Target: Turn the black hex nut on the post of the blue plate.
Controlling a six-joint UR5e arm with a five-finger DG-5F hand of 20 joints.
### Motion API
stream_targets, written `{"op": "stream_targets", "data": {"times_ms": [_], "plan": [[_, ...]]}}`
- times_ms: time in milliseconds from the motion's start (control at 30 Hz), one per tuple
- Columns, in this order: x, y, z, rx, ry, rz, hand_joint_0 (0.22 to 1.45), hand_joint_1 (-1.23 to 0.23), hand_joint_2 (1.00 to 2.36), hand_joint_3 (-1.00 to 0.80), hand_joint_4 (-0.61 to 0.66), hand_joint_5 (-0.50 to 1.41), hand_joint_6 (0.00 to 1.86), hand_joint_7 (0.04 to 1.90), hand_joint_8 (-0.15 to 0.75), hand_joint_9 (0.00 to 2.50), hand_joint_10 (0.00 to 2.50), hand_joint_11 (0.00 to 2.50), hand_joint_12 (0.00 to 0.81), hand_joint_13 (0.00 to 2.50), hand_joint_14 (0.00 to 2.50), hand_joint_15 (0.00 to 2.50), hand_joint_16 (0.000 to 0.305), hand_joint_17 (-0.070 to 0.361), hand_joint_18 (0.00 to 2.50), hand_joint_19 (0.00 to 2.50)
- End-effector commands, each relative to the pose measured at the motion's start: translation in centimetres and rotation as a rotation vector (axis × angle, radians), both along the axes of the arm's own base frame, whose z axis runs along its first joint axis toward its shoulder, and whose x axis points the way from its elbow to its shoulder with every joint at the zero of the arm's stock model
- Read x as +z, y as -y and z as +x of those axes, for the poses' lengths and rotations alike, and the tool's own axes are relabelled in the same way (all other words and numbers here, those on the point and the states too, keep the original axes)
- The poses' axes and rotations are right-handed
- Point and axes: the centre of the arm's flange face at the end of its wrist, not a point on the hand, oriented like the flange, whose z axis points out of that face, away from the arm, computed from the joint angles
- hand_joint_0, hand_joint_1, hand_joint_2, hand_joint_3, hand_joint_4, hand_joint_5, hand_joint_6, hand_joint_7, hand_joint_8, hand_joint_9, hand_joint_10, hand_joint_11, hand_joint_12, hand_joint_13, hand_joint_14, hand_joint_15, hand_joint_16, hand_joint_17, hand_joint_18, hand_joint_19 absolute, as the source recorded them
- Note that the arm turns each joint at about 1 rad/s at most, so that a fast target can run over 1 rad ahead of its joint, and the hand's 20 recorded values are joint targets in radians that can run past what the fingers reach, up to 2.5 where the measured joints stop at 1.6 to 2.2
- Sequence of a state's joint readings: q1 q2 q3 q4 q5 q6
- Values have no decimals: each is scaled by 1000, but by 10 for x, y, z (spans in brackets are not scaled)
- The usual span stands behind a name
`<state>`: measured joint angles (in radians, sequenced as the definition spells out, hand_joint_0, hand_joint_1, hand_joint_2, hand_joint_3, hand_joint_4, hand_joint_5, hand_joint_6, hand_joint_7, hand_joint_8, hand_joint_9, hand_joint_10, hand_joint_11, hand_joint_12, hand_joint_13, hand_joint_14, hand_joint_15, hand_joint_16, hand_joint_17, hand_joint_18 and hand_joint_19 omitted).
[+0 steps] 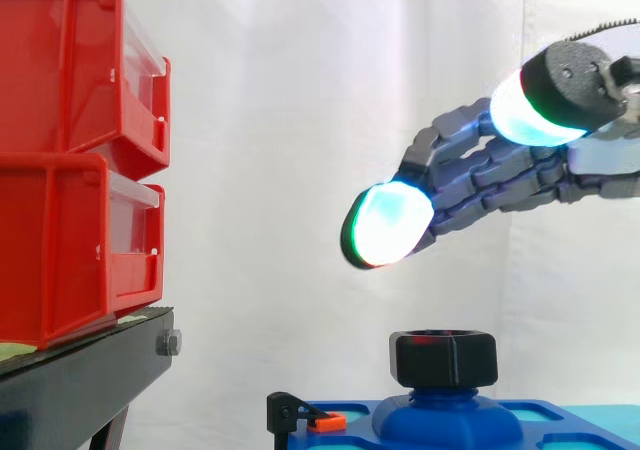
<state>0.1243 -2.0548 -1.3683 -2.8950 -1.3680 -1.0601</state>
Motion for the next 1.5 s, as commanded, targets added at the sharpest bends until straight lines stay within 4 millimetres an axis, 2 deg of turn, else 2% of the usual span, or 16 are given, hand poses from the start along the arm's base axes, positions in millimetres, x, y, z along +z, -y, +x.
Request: {"op": "stream_targets", "data": {"times_ms": [0, 100, 300, 400, 433, 467, 600, 900, 1300, 1467], "plan": [[-7, -5, 12, 14, -5, -3, 432, -215, 1000, -500, 114, -235, 501, 643, 188, 197, 0, 0, 326, 0, 0, 29, 57, 129, 0, 165], [-8, -6, 19, 22, -1, -1, 438, -188, 1000, -500, 116, -232, 501, 645, 186, 197, 0, 0, 324, 0, 1, 24, 56, 127, 0, 166], [-7, -12, 21, 39, 8, -2, 443, -170, 1000, -500, 118, -229, 501, 645, 186, 200, 0, 0, 322, 0, 0, 20, 56, 125, 0, 164], [-28, -16, 30, 42, -4, -2, 446, -166, 1000, -500, 118, -229, 501, 645, 185, 201, 0, 0, 322, 0, 0, 27, 55, 124, 0, 164], [-26, -17, 35, 45, 1, -2, 446, -166, 1000, -500, 118, -229, 501, 645, 185, 201, 0, 0, 322, 0, 0, 27, 55, 124, 0, 164], [-34, -17, 36, 48, -17, -2, 447, -164, 1000, -500, 119, -228, 501, 643, 185, 202, 0, 0, 321, 0, 0, 23, 55, 124, 0, 163], [-46, -21, 42, 72, -31, -1, 451, -160, 1000, -500, 125, -224, 502, 658, 185, 203, 0, 0, 318, 0, 0, 22, 55, 123, 0, 170], [-50, -19, 36, 77, -83, -7, 456, -160, 1000, -500, 148, -211, 502, 735, 191, 207, 0, 0, 317, 0, 0, 24, 53, 120, 0, 168], [-54, -5, 30, 92, -128, -4, 458, -173, 1000, -500, 161, -207, 503, 801, 195, 193, 0, 0, 316, 0, 0, 24, 53, 118, 0, 172], [-48, 4, 30, 98, -133, -3, 457, -176, 1000, -500, 158, -208, 503, 806, 195, 191, 0, 0, 316, 0, 0, 27, 53, 119, 0, 171]]}}
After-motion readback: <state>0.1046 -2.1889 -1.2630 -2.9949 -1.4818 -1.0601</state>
